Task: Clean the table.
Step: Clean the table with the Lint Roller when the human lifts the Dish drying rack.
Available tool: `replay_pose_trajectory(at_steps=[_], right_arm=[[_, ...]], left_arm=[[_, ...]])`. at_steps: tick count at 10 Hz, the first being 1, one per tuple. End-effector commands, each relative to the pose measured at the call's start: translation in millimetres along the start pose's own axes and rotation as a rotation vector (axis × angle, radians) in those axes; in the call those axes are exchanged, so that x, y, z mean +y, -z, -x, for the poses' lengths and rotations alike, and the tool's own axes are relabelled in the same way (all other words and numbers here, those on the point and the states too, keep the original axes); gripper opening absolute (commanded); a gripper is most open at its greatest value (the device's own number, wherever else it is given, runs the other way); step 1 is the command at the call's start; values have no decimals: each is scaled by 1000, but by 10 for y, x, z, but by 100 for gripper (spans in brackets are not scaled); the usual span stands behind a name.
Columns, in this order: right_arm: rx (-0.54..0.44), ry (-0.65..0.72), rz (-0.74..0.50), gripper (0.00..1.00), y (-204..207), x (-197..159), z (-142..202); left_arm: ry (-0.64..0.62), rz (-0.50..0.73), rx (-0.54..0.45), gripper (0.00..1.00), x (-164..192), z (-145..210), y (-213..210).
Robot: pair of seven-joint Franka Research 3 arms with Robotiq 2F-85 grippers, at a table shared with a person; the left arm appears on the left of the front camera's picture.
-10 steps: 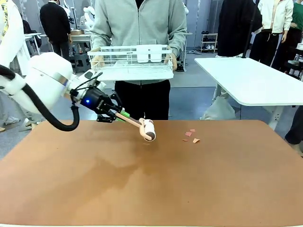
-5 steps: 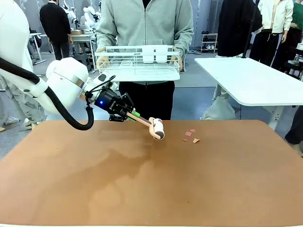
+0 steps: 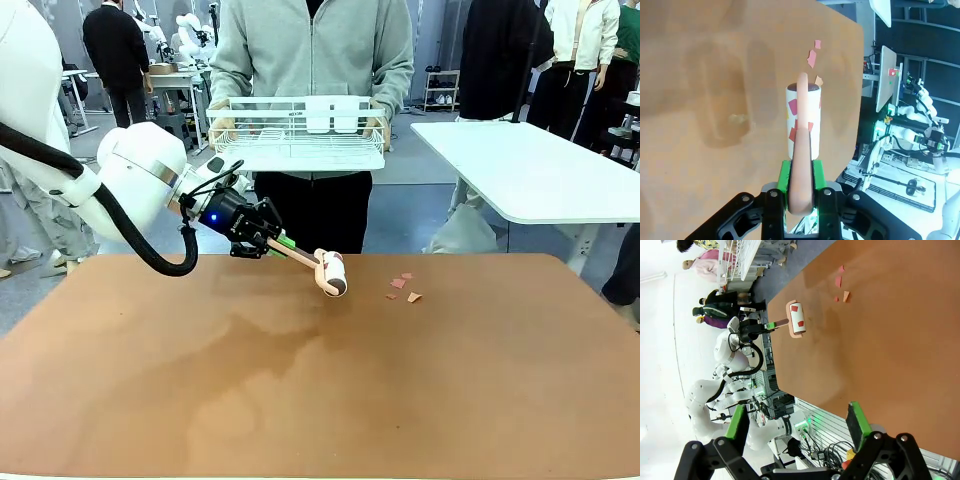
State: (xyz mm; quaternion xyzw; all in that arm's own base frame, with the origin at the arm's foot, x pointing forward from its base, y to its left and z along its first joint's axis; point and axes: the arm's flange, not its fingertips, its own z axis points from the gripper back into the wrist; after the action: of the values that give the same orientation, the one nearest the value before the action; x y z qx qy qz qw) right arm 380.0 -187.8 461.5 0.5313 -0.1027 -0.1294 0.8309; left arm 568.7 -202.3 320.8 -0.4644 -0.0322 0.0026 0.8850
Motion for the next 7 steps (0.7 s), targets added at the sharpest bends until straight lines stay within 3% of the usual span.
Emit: replay_pose_trajectory(at_steps=[1,3,7], right_arm=[[5,-11,-6,100,-17,24,17],[5,-11,-6,100,-17,24,17],[5,-11,-6,100,-17,24,17]], left_arm=[[40,2,16,22,-38,-124,101],[85,-18,57,22,-95,-317,267],[19,-19,67,22,-96,-538,562]])
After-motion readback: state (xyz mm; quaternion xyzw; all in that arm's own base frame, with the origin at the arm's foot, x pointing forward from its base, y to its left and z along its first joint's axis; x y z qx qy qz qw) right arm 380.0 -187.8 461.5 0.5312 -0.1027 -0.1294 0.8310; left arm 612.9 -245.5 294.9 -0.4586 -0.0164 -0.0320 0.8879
